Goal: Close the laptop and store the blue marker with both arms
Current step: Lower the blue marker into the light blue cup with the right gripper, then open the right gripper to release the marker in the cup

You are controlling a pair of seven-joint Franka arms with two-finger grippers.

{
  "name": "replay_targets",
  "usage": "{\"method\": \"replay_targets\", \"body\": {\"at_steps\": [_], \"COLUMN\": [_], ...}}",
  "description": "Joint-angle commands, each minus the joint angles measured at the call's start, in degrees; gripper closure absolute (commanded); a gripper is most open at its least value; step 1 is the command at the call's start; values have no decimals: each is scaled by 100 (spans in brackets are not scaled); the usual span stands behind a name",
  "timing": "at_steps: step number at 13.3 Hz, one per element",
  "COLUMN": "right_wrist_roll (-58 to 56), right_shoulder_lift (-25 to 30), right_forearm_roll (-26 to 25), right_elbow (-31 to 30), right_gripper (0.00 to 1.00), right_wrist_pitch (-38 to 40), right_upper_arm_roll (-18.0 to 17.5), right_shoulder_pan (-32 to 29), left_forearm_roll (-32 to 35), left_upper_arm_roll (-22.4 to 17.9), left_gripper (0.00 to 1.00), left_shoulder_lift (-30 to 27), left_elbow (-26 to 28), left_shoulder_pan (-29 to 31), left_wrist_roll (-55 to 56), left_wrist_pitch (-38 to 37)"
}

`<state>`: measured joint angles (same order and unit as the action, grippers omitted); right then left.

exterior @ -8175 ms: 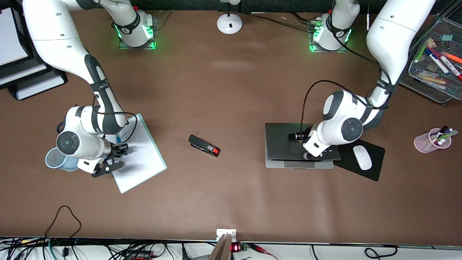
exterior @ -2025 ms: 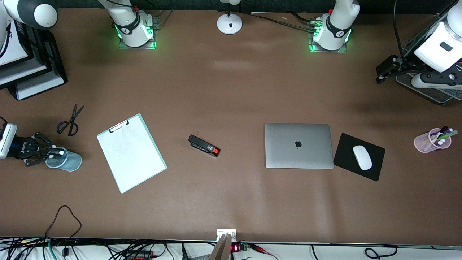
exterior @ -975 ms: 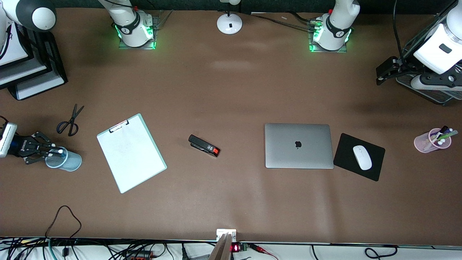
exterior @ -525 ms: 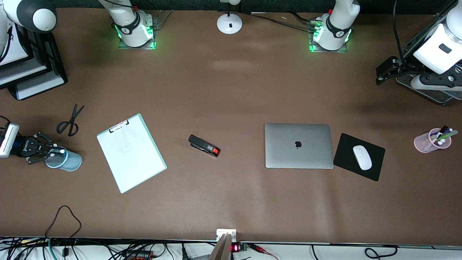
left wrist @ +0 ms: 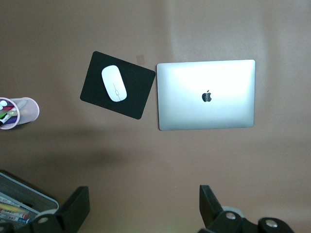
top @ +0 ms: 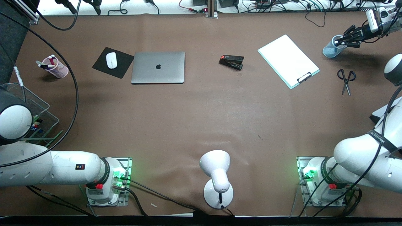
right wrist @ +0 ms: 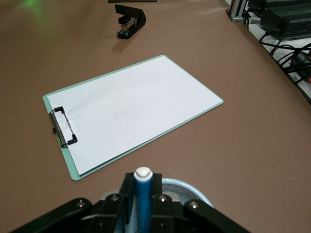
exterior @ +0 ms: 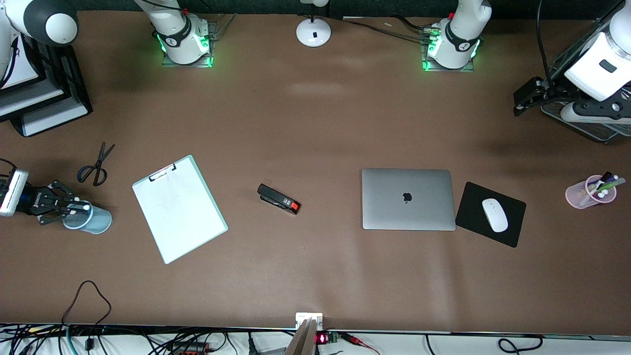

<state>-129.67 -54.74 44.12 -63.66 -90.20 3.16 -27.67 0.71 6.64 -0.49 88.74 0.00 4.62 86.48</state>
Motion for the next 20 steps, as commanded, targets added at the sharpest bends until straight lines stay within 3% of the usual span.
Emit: {"method": "replay_targets", "body": {"at_steps": [1,5,11,16,20], "right_wrist_roll": [431,1116,2619,3877,4983], "right_shoulder_lift": [-64,313,1033,1772,1993], "right_forearm_roll": [80,-34,-859,-1668,-2064], "right_elbow": [239,266,275,275,284], "right_gripper": [0,0,0,0,0], "right_wrist_pitch": [38,143,740,899,882], "right_upper_arm_roll": [-26,36,36,27,36], "right_shoulder_pan": [-63,-63,-2,445,963], "left_forearm_roll": [-123,-193,-282,-282,-282], "left_upper_arm_roll": [-5,-14,-31,-31,-31], "left_gripper": [0,0,0,0,0], "left_shoulder_lift": [-83,-65,-48,-48,-57], "left_elbow": [47,39,39,30,39], "left_shoulder_pan": [35,35,44,44,44], "left_wrist_roll": [-137,-137,-128,-128,-102], "left_wrist_pitch": [70,88,158,158,158]}}
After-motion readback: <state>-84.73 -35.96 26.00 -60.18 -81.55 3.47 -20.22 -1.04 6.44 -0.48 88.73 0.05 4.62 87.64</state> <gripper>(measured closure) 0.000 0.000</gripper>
